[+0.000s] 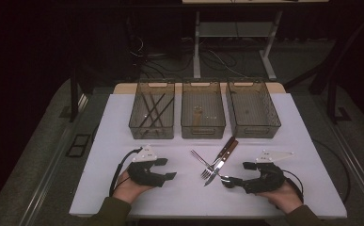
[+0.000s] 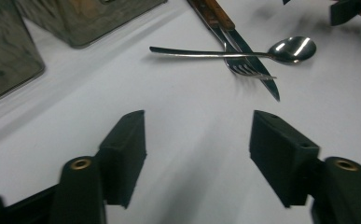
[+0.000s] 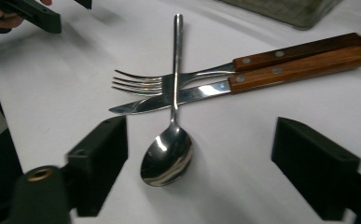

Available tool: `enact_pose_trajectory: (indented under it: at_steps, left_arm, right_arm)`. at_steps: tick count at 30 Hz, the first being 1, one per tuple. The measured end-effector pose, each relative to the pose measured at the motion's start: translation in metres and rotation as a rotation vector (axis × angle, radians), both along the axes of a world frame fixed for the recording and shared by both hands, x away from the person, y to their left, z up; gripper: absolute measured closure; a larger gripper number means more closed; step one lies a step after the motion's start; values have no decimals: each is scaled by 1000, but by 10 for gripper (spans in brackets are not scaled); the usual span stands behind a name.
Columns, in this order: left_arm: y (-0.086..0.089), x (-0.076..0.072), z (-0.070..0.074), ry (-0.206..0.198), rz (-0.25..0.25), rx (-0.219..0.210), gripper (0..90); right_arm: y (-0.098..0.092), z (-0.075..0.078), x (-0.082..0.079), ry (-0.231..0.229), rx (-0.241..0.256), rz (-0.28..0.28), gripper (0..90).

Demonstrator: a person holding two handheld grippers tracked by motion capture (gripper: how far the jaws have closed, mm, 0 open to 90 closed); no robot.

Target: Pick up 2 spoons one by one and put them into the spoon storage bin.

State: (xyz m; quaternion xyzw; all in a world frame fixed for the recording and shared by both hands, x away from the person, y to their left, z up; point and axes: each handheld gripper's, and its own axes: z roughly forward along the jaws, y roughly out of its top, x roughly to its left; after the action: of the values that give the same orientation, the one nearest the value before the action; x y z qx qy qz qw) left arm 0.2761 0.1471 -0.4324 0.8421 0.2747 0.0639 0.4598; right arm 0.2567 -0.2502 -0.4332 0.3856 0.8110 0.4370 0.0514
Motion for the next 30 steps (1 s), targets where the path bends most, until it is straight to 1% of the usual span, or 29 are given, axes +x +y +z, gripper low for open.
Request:
enact_pose_trajectory:
  at_steps: [3, 6, 10, 14, 17, 19, 22, 25, 28, 30]
  left_arm:
    - [7, -6, -2, -2, 12, 7, 224]
    - [7, -8, -4, -10, 22, 22, 142]
    - [4, -7, -4, -8, 16, 22, 139]
    - [2, -7, -5, -5, 7, 37, 138]
    - [1, -7, -5, -4, 8, 43, 139]
    - [1, -7, -5, -7, 5, 47, 140]
    - [1, -7, -5, -8, 3, 47, 141]
    - [0, -7, -5, -5, 3, 51, 141]
    - [0, -7, -5, -7, 1, 55, 141]
    - [0, -7, -5, -7, -3, 60, 141]
  right_arm:
    - [4, -1, 1, 16, -5, 7, 240]
    - [6, -2, 3, 26, -7, 20, 308]
    - [11, -5, 5, 44, -21, 25, 347]
    - [16, -9, 4, 65, -46, 42, 382]
    - [17, -10, 4, 69, -60, 45, 406]
    - [18, -12, 4, 62, -67, 48, 417]
    - [20, -14, 4, 66, -84, 57, 439]
    - [22, -16, 4, 64, -109, 70, 464]
    - [24, -16, 3, 46, -127, 76, 485]
    - [25, -16, 1, 24, -149, 81, 501]
